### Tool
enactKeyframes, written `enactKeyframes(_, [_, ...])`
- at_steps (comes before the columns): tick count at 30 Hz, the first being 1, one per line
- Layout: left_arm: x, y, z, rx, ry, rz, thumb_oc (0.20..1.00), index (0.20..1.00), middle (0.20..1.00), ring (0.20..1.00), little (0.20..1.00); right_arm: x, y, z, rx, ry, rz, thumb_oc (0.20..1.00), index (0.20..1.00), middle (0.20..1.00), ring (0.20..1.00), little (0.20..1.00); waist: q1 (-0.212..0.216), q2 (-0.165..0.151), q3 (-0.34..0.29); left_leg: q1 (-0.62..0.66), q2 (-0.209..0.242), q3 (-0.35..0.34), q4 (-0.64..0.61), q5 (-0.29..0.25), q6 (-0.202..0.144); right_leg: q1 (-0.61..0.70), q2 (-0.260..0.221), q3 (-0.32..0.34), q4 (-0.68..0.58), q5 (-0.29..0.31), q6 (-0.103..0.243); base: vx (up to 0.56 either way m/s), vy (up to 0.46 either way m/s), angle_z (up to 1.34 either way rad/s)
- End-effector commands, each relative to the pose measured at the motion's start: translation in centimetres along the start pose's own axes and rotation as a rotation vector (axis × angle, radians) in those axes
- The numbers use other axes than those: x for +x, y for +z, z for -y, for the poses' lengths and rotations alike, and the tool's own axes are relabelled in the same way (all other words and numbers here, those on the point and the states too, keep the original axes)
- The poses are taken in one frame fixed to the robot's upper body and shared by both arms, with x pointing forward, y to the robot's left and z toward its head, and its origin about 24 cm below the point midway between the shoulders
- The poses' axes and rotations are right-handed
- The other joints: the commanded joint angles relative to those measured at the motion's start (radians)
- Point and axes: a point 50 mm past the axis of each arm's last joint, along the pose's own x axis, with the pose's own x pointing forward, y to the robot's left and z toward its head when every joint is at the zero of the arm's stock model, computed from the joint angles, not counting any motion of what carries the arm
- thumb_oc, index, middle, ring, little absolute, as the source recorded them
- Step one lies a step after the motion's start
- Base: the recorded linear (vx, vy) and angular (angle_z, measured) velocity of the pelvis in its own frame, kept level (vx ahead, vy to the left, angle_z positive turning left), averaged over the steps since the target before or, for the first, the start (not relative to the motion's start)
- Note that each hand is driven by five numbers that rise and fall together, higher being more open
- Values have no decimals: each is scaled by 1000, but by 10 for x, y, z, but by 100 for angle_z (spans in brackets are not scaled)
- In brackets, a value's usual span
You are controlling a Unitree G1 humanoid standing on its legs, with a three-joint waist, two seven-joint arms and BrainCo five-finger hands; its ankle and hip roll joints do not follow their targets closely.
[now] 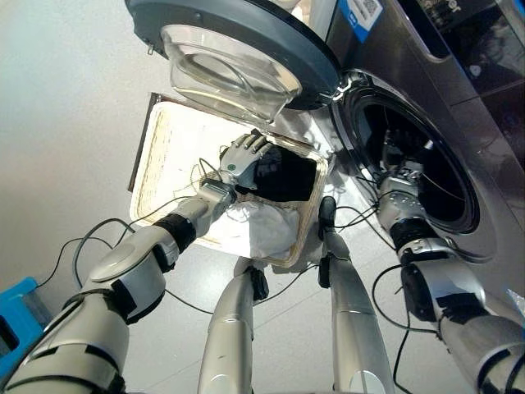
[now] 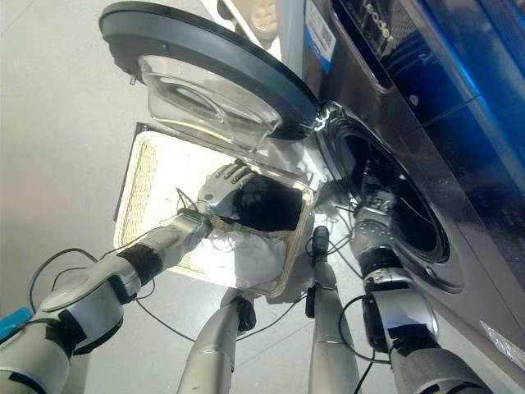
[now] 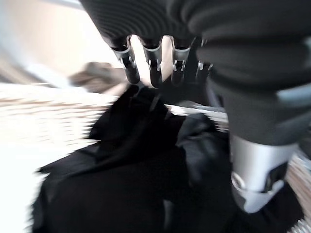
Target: Put the clothes into the washing machine.
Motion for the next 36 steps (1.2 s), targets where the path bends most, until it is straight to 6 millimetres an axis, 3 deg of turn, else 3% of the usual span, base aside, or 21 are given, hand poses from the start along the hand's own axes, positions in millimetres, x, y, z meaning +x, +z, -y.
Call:
enactKeyframes(1, [8, -8, -11, 106, 21, 5, 1000, 1000, 1000, 1000, 1000, -3, -21, -20, 94, 261, -120, 1000, 1000, 1000, 1000, 1000, -8, 14, -27, -17, -42, 10, 55, -69, -92, -4, 24, -69, 47, -20, 124, -12, -21, -5])
enactKeyframes(8, [5, -2, 11, 213, -231, 54, 1000, 1000, 1000, 1000, 1000, -23, -47, -15, 161, 357, -213, 1000, 1000, 1000, 1000, 1000, -31, -9, -27, -25, -32, 21, 43, -64, -100, -9, 36, -57, 27, -15, 132, -2, -2, 0])
enactKeyframes(21, [-4, -27, 25, 276, -476, -142, 1000, 1000, 1000, 1000, 1000, -43, -83, -35, 225, 466, -262, 1000, 1000, 1000, 1000, 1000, -40, -43, -27, -80, -28, 26, 14, -30, -107, -55, 55, -41, -7, 21, 138, -7, -11, -2])
enactKeyframes(29, [-7, -41, 25, 329, -472, -228, 1000, 1000, 1000, 1000, 1000, -53, -89, -38, 235, 462, -256, 1000, 1000, 1000, 1000, 1000, -41, -57, -27, -118, -23, 27, 19, -16, -106, -91, 53, -43, -5, 36, 137, 4, -7, 0])
enactKeyframes(36, [-14, -71, 14, 468, -466, -440, 1000, 1000, 1000, 1000, 1000, -55, -88, -37, 221, 463, -245, 1000, 1000, 1000, 1000, 1000, -42, -64, -27, -150, -13, 29, 15, -5, -109, -119, 53, -44, -4, 42, 137, 0, 0, 0])
